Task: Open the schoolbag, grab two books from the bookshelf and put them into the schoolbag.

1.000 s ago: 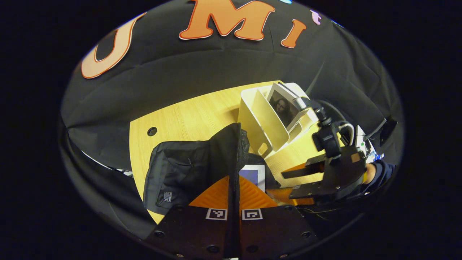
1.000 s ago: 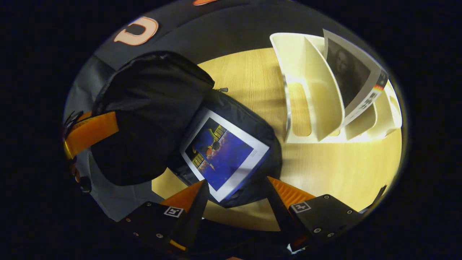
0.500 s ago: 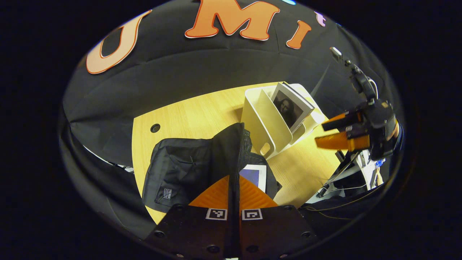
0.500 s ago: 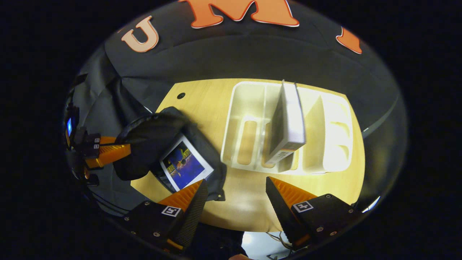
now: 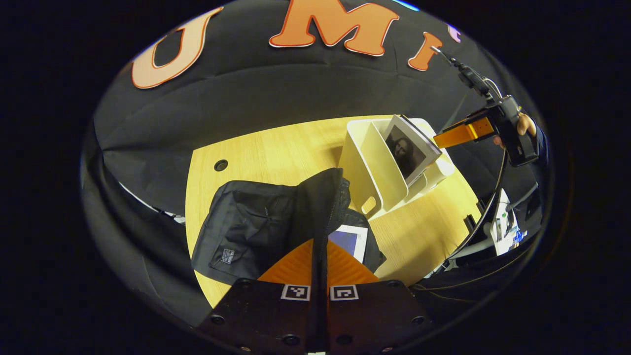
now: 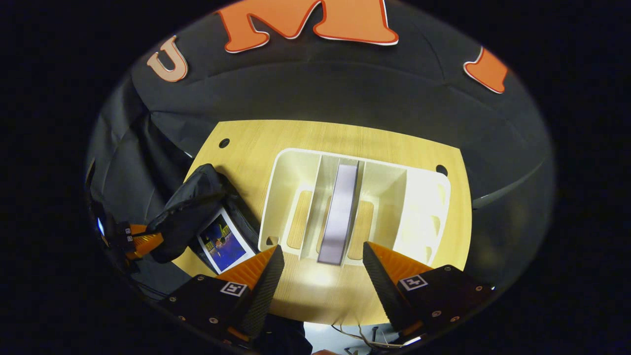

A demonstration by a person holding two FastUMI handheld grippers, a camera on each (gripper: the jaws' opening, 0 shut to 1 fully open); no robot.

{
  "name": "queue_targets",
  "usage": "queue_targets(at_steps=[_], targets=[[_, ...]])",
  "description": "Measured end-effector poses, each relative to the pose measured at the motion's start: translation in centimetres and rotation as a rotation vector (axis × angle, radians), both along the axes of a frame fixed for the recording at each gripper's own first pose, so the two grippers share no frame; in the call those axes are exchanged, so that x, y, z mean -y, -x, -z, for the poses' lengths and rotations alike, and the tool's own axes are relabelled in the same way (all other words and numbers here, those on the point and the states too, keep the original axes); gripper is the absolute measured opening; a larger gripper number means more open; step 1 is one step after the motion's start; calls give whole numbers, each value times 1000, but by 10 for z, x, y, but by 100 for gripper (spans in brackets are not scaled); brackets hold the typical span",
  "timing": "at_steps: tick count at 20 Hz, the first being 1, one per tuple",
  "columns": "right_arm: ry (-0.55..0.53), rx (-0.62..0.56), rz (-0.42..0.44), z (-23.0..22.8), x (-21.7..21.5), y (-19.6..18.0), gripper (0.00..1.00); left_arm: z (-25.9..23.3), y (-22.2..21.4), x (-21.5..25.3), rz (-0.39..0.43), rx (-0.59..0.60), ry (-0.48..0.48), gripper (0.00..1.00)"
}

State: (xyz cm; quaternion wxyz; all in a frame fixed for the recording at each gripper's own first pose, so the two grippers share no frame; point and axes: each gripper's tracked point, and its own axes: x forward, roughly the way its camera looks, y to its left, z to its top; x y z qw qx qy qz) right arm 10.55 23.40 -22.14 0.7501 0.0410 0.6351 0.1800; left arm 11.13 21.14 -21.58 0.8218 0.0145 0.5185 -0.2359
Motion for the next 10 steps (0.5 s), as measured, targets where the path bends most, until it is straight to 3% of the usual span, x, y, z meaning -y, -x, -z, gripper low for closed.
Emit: queue_targets(at_steps=[3, 6, 10], targets=[[29, -57, -23, 33, -1, -13, 96, 2, 2, -3, -35, -18, -23, 1], [-7, -168, 17, 54, -12, -18, 94, 2, 5, -4, -62, -32, -45, 1], [17, -199, 33, 77, -8, -31, 76, 2, 9, 1, -100, -56, -52, 1]])
